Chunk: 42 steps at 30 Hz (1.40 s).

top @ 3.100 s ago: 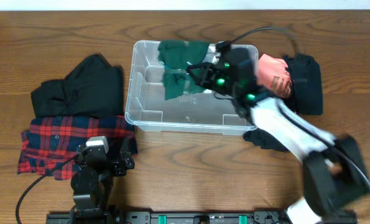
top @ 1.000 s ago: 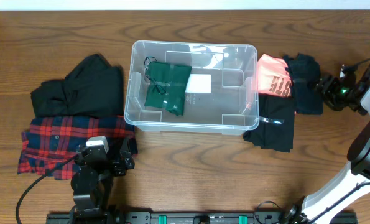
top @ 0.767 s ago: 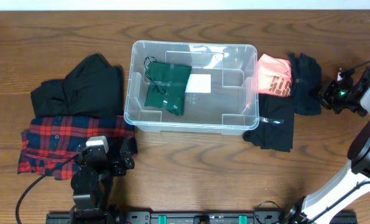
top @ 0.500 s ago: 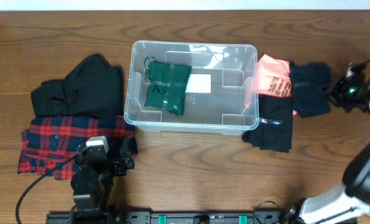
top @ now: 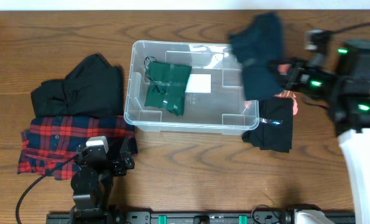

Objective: Pack container
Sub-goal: 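Grasp the dark-green bundle with the right gripper and carry it over the bin, then release the dark-green bundle into the bin beside the green one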

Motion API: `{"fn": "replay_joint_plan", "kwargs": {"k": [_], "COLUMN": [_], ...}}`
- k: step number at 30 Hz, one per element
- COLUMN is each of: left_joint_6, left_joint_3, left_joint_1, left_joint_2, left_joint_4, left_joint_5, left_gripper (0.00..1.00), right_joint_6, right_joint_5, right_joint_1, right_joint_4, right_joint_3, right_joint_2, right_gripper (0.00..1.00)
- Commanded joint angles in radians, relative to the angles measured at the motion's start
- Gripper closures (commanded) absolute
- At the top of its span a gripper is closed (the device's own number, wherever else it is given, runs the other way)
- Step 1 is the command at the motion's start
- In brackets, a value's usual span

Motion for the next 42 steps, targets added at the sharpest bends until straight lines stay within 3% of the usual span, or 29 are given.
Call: {"fn": "replay_joint_plan", "kwargs": {"k": [1,9,17,24,25,29,33,39,42], "left_joint_6": [-0.008,-0.008,-0.008,-0.008,-0.008,-0.008,-0.008,-0.008,-0.008], "left_joint_3": [-0.018,-0.018,-0.018,-0.018,-0.018,-0.018,-0.018,-0.018,-0.018], "left_joint_1": [-0.004,-0.004,-0.004,-0.004,-0.004,-0.004,-0.004,-0.004,-0.004], "left_joint_2": [-0.006,-0.006,-0.006,-0.006,-0.006,-0.006,-0.006,-0.006,-0.006], "left_joint_4": [0.000,0.000,0.000,0.000,0.000,0.000,0.000,0.000,0.000], "left_joint_5": [0.007,0.007,0.007,0.007,0.007,0.007,0.007,0.007,0.007], "left_gripper": [0.02,0.02,0.02,0.02,0.02,0.02,0.02,0.02,0.02], "right_joint_6": [0.185,0.545,0.740,0.618,0.588,0.425,0.354,0.211,0.131], "right_joint_5": [0.070,0.149,0.179,0.377,0.399,0.417,0.450,0.449,0.429], "right_joint_1": [0.146,0.324,0.418,0.428,0.426,0.410,0.370,0.292,0.241], "right_joint_4": [0.074,0.322,0.488,0.319,0.300,0.285,0.231,0.148,0.095], "right_joint_3": [-0.003,-0.003,-0.003,-0.003,-0.003,-0.003,-0.003,-0.003,-0.003], "right_joint_2": [0.065,0.302,0.549,0.614,0.614,0.608,0.562,0.388,0.257], "right_gripper": [0.99,0.99,0.99,0.98,0.94,0.59,0.50,0.50,0.40]}}
